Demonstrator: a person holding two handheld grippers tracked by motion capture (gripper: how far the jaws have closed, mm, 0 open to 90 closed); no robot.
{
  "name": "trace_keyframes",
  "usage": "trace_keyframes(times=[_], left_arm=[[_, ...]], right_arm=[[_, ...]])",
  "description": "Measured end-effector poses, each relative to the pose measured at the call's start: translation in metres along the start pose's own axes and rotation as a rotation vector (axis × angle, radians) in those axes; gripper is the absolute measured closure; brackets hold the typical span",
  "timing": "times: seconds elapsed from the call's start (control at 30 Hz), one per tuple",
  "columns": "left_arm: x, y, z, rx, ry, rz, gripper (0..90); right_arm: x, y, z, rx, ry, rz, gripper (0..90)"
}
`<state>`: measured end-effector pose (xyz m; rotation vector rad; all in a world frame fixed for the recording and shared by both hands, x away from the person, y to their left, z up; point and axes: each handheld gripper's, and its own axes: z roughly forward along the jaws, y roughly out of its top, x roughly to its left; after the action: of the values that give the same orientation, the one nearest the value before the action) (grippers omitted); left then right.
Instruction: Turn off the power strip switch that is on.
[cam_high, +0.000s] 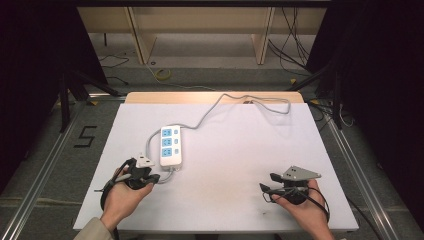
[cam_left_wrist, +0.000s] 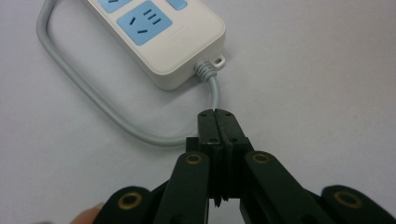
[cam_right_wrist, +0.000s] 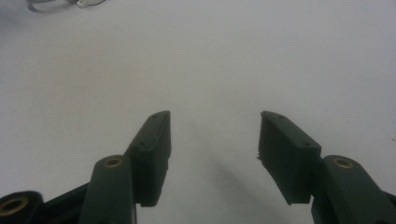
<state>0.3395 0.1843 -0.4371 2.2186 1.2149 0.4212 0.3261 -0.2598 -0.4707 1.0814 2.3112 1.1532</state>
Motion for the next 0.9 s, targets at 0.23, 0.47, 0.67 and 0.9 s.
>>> trace_keyframes(times=[0.23, 0.47, 0.67, 0.9], left_arm=[[-0.003, 0.013, 0.004, 0.006, -0.004, 0.009, 89.3], [-0.005, 0.02, 0.006, 0.012, -0.004, 0.013, 89.4], [-0.006, 0.024, 0.007, 0.021, -0.006, 0.013, 89.4], [-0.005, 0.027, 0.008, 0.031, -0.01, 0.017, 89.4]], right_arm=[[-0.001, 0.0, 0.0, -0.005, 0.0, 0.003, 44.6], [-0.001, 0.0, 0.0, -0.006, 0.0, 0.005, 44.4], [-0.001, 0.0, 0.0, -0.006, 0.0, 0.005, 44.3], [-0.001, 0.0, 0.0, -0.006, -0.001, 0.006, 44.2]])
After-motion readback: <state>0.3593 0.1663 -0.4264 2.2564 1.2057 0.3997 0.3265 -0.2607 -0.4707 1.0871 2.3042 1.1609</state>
